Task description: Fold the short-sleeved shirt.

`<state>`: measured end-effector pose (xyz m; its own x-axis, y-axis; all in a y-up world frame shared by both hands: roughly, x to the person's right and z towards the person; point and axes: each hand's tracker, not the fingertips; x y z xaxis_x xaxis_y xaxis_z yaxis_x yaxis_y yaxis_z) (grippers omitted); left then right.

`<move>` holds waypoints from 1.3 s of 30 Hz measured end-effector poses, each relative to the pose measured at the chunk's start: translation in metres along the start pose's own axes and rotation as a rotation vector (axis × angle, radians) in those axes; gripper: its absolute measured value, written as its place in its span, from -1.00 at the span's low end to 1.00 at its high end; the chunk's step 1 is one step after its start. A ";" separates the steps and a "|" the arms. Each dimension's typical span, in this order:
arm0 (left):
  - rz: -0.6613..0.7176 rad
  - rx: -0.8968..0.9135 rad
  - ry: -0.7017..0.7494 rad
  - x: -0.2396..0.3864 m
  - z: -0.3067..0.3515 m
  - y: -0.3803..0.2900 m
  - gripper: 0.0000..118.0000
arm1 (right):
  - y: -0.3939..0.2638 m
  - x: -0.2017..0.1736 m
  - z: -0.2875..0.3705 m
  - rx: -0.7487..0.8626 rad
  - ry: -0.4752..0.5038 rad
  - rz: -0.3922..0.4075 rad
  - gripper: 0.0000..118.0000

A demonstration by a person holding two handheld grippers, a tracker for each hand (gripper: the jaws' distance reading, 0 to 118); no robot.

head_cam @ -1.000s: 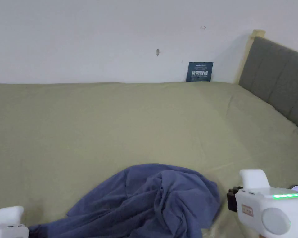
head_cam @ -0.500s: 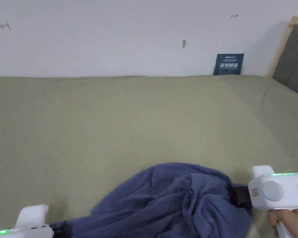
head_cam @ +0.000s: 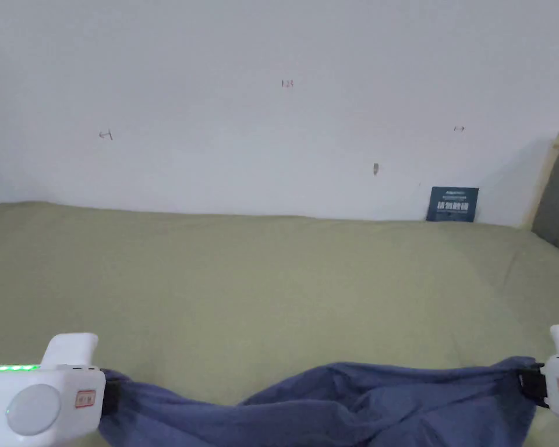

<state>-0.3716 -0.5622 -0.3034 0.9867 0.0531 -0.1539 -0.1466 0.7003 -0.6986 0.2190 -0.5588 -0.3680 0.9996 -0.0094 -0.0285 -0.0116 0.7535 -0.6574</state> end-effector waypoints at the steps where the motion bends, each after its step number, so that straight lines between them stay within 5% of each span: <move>1: -0.007 0.011 0.007 -0.005 0.012 0.008 -1.00 | 0.011 0.008 0.007 0.026 0.012 0.002 -1.00; 18: -0.033 0.330 0.153 -0.019 0.166 0.138 -1.00 | 0.120 -0.014 0.144 0.312 0.014 0.023 -1.00; 39: 0.085 0.447 0.224 0.021 0.090 0.310 -1.00 | 0.314 -0.027 0.075 0.418 -0.098 -0.030 -1.00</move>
<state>-0.3903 -0.2799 -0.4598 0.9259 0.0036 -0.3779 -0.1332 0.9389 -0.3173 0.1907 -0.2727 -0.5168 0.9974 0.0122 0.0712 0.0094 0.9556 -0.2946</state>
